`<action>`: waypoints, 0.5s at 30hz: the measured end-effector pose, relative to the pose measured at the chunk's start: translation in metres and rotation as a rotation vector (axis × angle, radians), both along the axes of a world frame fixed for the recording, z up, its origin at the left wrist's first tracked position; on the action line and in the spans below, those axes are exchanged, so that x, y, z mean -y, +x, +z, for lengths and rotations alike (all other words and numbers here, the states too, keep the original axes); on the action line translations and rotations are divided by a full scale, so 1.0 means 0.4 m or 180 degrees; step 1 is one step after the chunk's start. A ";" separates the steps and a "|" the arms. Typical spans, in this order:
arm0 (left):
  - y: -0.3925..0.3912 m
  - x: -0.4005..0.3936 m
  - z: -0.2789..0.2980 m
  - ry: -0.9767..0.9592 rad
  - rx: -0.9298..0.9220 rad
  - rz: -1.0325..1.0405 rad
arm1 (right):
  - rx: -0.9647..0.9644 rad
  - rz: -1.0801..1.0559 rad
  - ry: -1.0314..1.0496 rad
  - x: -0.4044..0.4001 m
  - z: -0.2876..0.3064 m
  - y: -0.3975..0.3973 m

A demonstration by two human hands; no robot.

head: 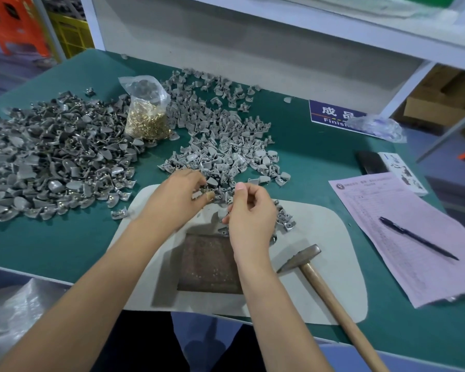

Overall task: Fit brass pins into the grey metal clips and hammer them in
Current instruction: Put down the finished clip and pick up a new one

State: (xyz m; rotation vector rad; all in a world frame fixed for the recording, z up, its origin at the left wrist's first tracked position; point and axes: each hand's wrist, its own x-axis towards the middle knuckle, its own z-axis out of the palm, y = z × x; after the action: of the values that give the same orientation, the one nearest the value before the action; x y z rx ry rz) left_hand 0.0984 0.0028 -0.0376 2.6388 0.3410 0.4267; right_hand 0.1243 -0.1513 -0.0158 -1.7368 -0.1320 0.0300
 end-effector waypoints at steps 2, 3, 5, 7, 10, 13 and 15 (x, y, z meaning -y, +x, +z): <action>-0.004 0.000 -0.007 -0.0025 0.0023 0.0036 | 0.0000 0.0010 0.0019 0.000 0.000 0.002; -0.006 0.000 -0.010 -0.0038 0.0022 0.0057 | -0.0005 0.0021 0.0029 0.000 0.000 0.002; -0.006 0.001 -0.015 -0.0070 0.0004 0.0097 | -0.0008 0.0046 0.0010 -0.001 -0.001 0.005; -0.002 0.003 -0.017 -0.0101 -0.0019 0.0131 | -0.0004 0.0071 0.0003 -0.001 -0.004 0.007; 0.003 0.003 -0.013 -0.0127 -0.0041 0.0192 | -0.0004 0.0086 -0.0010 -0.003 -0.003 0.006; -0.004 0.005 -0.010 -0.0147 0.0019 0.0179 | 0.0012 0.0077 0.0033 -0.002 -0.003 0.006; -0.016 0.008 -0.008 -0.0028 0.0019 0.0127 | 0.0037 0.0062 0.0082 0.000 -0.006 0.011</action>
State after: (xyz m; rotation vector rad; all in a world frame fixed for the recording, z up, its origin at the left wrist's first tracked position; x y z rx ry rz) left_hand 0.0919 -0.0006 -0.0408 2.6257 0.3933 0.4449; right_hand 0.1286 -0.1513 -0.0181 -1.7104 -0.1572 0.0324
